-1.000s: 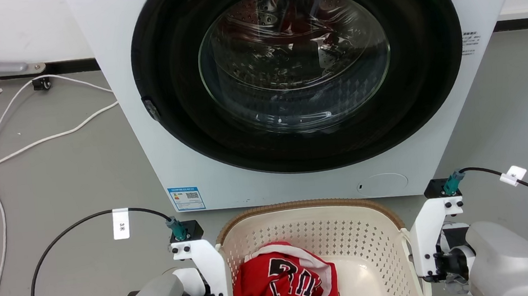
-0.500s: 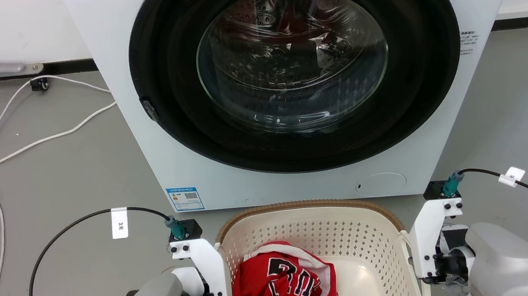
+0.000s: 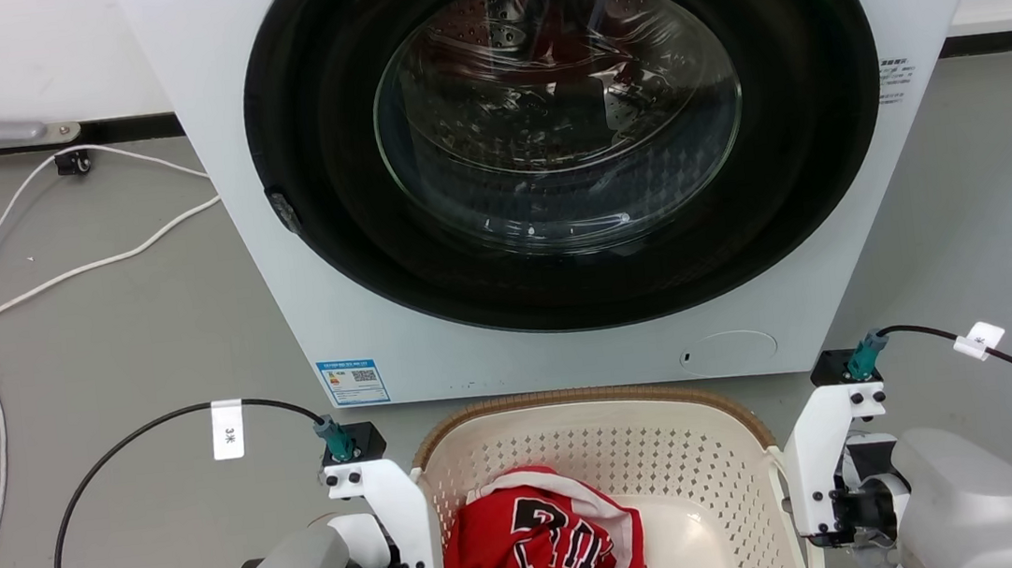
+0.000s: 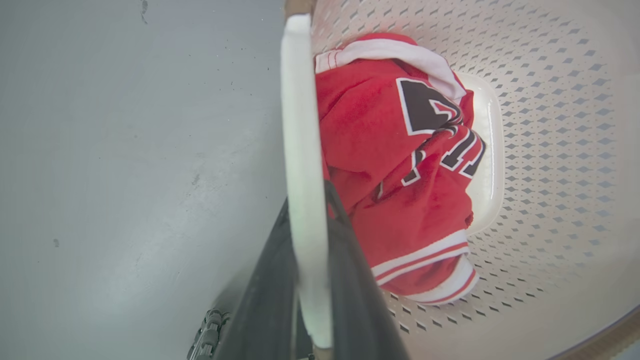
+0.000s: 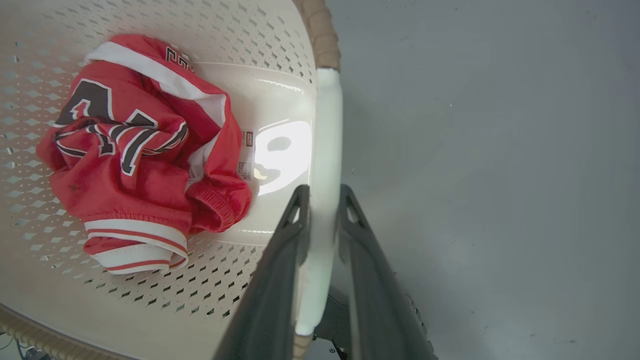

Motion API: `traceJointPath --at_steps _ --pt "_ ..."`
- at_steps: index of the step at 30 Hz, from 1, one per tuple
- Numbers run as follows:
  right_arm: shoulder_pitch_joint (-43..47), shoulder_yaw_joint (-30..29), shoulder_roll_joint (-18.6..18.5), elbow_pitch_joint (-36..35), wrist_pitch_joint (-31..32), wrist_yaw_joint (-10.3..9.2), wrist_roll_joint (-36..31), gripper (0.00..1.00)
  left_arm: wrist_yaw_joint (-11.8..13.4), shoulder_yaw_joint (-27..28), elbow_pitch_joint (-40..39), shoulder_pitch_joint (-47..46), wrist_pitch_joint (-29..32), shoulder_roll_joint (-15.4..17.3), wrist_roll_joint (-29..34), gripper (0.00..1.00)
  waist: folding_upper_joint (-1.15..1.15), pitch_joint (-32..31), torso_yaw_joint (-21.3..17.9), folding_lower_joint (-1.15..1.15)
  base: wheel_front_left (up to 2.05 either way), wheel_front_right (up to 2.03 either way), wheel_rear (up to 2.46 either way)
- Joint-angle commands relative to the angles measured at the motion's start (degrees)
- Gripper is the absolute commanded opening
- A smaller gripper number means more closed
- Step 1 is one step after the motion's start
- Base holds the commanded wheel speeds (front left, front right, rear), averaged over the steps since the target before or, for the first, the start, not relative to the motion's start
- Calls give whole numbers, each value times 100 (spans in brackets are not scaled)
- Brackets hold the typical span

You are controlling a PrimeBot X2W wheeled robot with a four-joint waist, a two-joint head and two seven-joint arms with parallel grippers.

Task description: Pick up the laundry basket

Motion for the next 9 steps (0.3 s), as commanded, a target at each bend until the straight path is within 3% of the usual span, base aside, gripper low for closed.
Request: traceJointPath --at_steps 1,9 --pt "-52 17 208 -72 -4 83 52 0 -80 -16 -85 -49 -5 -154 -26 0 0 -2 1 -1 0 0 0" --pt "-51 44 217 -64 -46 83 89 0 -79 -65 -95 -50 -17 -145 -73 0 0 9 1 -1 0 0 0"
